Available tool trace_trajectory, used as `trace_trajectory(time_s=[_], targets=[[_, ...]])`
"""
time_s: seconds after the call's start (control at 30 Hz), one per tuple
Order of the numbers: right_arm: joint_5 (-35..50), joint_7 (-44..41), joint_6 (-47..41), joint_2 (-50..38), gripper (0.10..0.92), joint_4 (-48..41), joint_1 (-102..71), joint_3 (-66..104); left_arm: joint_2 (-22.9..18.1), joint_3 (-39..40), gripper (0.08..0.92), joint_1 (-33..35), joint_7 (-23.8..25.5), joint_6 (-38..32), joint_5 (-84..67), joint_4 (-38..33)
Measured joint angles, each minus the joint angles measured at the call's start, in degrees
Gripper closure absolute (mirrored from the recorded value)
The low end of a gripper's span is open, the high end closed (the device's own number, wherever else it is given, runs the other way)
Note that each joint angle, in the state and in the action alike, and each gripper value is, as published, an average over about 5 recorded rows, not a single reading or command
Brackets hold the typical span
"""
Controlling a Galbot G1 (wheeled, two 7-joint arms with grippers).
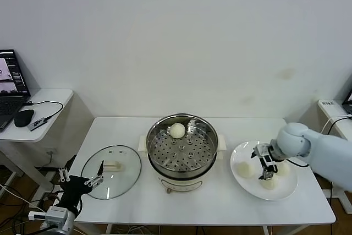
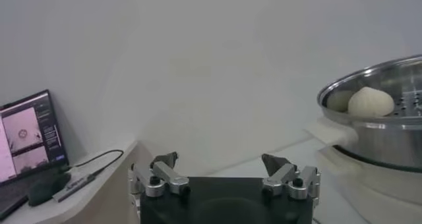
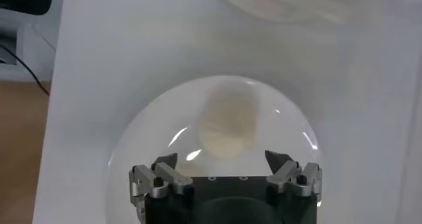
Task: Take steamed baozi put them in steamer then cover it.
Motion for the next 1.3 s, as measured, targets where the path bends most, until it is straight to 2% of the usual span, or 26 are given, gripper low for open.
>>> trace_trajectory(time_s=[0.57, 0.97, 1.3], targets=[[-3.1, 1.5, 1.3, 7.1, 0.223, -7.9, -5.5, 3.9, 0.2, 0.0, 0.177, -0.8, 0.1, -0.2, 0.1, 1.4], [-4.0, 1.2, 1.5, 8.2, 0.369, -9.0, -6.8, 5.4, 0.0, 0.4, 0.177, -0.8, 0.1, -0.3, 0.3, 1.5], [-2.7, -1.4, 1.2, 6.0, 0.405, -7.2, -2.7, 4.4, 0.3, 0.5, 0.177, -1.1, 0.1, -0.3, 0.3, 1.5]])
